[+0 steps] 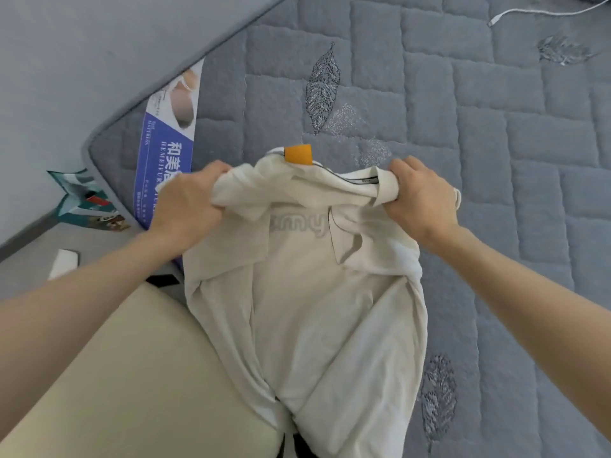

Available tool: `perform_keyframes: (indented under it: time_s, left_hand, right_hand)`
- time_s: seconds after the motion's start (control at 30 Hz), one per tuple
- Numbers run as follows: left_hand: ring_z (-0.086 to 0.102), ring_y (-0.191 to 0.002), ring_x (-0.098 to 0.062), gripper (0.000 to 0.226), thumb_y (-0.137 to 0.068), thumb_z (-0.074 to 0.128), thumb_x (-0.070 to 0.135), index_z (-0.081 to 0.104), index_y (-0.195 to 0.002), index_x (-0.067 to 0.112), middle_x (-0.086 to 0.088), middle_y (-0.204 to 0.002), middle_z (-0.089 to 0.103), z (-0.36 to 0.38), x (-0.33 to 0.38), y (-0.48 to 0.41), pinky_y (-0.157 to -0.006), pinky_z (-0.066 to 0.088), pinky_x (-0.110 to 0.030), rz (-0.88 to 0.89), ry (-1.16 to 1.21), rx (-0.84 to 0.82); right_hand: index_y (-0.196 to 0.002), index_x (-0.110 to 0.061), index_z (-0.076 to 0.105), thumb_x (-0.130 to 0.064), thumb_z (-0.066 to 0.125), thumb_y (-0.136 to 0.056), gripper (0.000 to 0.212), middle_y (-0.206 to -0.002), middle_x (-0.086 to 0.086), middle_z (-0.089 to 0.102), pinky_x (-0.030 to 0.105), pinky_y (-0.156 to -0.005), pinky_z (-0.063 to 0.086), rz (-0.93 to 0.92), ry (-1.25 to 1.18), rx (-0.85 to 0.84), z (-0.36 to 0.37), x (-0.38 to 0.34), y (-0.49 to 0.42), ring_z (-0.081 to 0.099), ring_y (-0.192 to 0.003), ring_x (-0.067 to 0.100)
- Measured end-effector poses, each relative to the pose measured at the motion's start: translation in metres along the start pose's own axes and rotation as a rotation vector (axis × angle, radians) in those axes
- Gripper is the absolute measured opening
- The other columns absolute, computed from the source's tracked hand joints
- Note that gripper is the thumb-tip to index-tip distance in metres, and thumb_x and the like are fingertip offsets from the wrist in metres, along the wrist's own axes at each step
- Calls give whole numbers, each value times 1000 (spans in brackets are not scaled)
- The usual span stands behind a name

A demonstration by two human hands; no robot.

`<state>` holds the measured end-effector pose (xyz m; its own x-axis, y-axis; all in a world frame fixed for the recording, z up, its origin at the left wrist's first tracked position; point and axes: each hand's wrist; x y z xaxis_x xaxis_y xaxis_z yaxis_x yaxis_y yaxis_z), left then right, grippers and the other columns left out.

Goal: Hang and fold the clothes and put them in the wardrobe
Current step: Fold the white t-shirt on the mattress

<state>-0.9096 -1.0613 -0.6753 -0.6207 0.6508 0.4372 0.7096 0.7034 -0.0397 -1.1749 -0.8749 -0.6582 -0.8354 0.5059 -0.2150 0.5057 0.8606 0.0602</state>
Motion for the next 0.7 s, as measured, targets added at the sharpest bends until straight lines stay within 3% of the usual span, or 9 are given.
perform_keyframes:
  time_s: [0.1,0.17,0.23,0.3,0.4,0.47,0.57,0.63,0.7]
  left_hand:
    - [63,-68,-38,49,-67,74,5,63,-114,13,-17,-79,66,-3,7,56,-56,39,-34,63,-30,-116]
    - [66,-84,-36,60,-67,74,5,62,-123,21,-13,-98,70,1,5,92,-65,47,-36,90,-41,-281]
    - [62,-104,-26,63,-75,70,15,52,-133,32,-1,-115,66,6,1,119,-77,46,-32,100,-66,-515]
    - [55,-108,-12,59,-79,64,41,43,-135,43,12,-113,55,8,-5,134,-81,46,-28,145,-176,-806]
    - [47,-82,-1,47,-70,48,78,62,-96,42,18,-89,40,13,-4,140,-72,44,-29,71,-112,-806]
    - [44,-70,-4,39,-79,52,66,57,-70,29,12,-81,40,16,4,133,-63,40,-32,-83,83,-507]
    - [50,-95,-26,14,-90,58,21,64,-100,15,-3,-106,50,21,8,106,-78,46,-46,22,-35,-193]
    - [39,-127,-34,42,-92,54,11,49,-134,16,-12,-139,42,24,2,87,-101,35,-52,-11,-193,-319]
    - [29,-138,-30,61,-94,50,10,24,-149,15,-10,-148,33,29,0,74,-112,17,-55,-78,-387,-516]
  right_hand:
    - [-92,-8,53,-12,63,-76,20,-90,7,50,33,-50,30,-65,6,-70,-3,1,48,53,-68,36]
    - [-99,-12,54,-13,63,-75,25,-96,5,51,35,-50,36,-92,55,-174,2,3,85,55,-74,37]
    - [-111,-18,53,-15,58,-77,35,-102,1,49,36,-53,39,-106,107,-368,10,5,119,57,-79,37]
    - [-125,-25,47,-19,58,-79,48,-110,-2,49,34,-62,42,-130,120,-659,17,7,147,59,-93,32]
    - [-116,-34,49,-42,69,-77,45,-101,-10,56,31,-76,47,-52,31,-990,18,3,166,57,-98,18]
    - [-107,-38,53,-67,59,-78,42,-91,-16,60,28,-74,43,47,-53,-894,15,-4,161,57,-88,12]
    - [-119,-30,55,-51,50,-91,35,-111,-7,60,28,-72,36,22,-81,-507,16,-11,137,53,-106,17]
    - [-133,-20,49,-23,55,-92,41,-132,4,50,32,-83,37,-25,-20,-385,19,-11,113,41,-122,25]
    - [-141,-15,39,-14,56,-89,54,-141,9,43,34,-101,32,33,34,-432,26,-11,92,35,-130,29]
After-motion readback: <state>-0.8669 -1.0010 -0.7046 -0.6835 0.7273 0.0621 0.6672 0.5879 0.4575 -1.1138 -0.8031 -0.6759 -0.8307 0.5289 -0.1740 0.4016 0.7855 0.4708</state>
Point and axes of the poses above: each hand's wrist, its own y-axis away from the middle knuckle, its own z-axis out of the palm, x = y × z
